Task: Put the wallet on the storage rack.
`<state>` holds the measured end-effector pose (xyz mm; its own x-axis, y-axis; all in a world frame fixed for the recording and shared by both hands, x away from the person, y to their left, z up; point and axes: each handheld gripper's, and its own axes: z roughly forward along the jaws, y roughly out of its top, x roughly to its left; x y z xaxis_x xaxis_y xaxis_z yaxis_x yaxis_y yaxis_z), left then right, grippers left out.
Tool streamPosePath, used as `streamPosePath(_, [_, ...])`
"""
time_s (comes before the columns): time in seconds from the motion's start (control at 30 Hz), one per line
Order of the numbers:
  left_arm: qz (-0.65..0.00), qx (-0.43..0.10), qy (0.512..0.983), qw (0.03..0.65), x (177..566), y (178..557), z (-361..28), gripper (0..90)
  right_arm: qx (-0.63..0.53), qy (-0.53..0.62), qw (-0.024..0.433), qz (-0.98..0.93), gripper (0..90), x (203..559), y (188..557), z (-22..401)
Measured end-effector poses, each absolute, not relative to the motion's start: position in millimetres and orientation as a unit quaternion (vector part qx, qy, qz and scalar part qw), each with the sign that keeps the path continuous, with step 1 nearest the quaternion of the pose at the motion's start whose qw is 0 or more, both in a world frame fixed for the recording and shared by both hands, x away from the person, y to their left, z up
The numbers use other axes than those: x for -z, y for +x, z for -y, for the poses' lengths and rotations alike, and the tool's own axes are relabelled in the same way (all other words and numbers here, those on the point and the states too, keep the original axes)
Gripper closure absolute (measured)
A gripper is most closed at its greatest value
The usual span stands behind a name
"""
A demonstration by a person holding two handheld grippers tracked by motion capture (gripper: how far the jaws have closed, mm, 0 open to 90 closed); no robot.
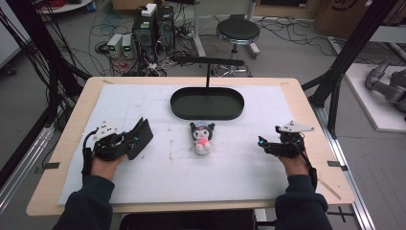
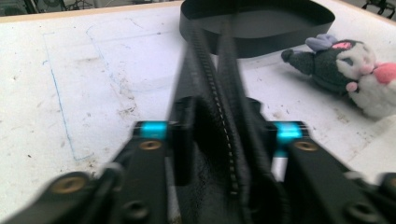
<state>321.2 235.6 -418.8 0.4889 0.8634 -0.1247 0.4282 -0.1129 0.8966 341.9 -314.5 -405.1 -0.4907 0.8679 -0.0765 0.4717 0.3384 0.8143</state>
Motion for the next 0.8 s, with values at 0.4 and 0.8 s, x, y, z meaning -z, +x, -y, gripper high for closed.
streamPosePath(0.4, [-0.441, -0.239, 0.687, 0.526, 406, 329, -235, 78.4, -0.385, 0.437, 0.261, -0.77, 20.7, 405, 341, 319])
streamPosePath(0.8, [-0.385, -0.264, 0.694, 0.547, 378, 369, -206, 78.4, -0.393, 0.441, 0.266, -0.762, 20.7, 404, 339, 326])
